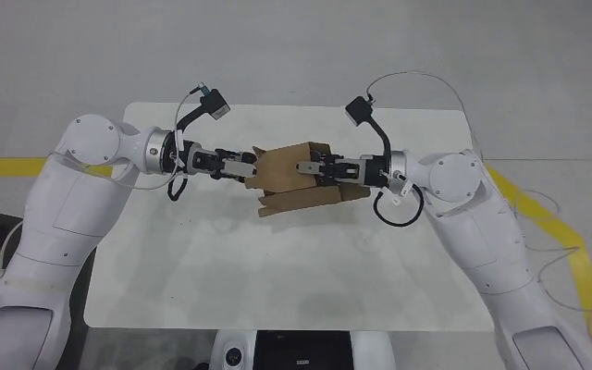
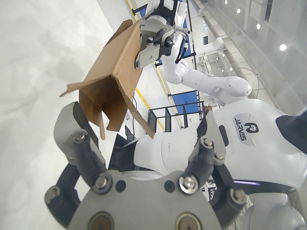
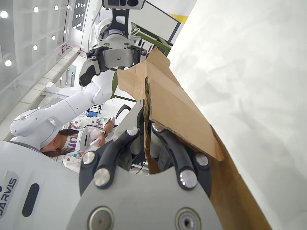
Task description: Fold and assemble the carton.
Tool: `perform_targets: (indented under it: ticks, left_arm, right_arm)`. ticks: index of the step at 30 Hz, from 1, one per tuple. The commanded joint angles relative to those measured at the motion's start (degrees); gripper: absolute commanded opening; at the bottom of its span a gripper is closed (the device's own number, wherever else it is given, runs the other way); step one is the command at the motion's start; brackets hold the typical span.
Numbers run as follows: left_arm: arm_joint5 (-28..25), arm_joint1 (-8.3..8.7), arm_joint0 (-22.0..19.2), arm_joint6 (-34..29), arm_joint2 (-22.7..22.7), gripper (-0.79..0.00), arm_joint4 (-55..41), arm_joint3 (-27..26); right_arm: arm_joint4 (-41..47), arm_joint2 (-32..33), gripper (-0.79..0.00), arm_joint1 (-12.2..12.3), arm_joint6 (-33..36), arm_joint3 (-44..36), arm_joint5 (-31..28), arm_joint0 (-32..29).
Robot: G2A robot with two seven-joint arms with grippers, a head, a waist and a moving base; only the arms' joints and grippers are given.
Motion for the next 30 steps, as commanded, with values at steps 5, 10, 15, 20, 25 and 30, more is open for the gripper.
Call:
perform_targets:
  ticks: [5, 10, 15, 20, 25, 30]
  left_arm:
    - [0.0, -0.13, -0.2, -0.1, -0.2, 0.0, 0.0, 0.1]
    - [0.1, -0.26, -0.2, -0.3, -0.2, 0.0, -0.1, 0.3]
    - [-0.4, -0.39, -0.3, -1.0, -0.3, 0.0, -0.5, 0.2]
    - [-1.6, -0.24, 0.0, -0.8, -1.2, 0.0, 0.8, 1.4]
    - [-2.2, 0.01, 0.5, -0.9, -2.6, 0.0, 0.4, 1.8]
    - [-2.0, 0.0, 1.0, -1.5, -2.9, 0.0, -0.8, 1.9]
  right_arm:
    - [1.5, -2.5, -0.785, -0.5, 2.1, 0.0, -0.3, 0.7]
    - [2.3, -4.7, -0.785, -0.9, 4.0, 0.2, -0.2, 1.9]
    - [4.2, -5.8, -0.785, -1.5, 3.4, 1.4, -1.2, 2.8]
    - [4.3, -3.6, -0.785, -1.2, 2.5, 3.0, -1.8, 3.8]
    - [2.0, -0.4, -0.785, -0.6, -0.4, 3.0, -0.9, 3.4]
    - [0.2, -0.3, -0.785, -0.6, -2.9, 1.7, 0.0, 2.8]
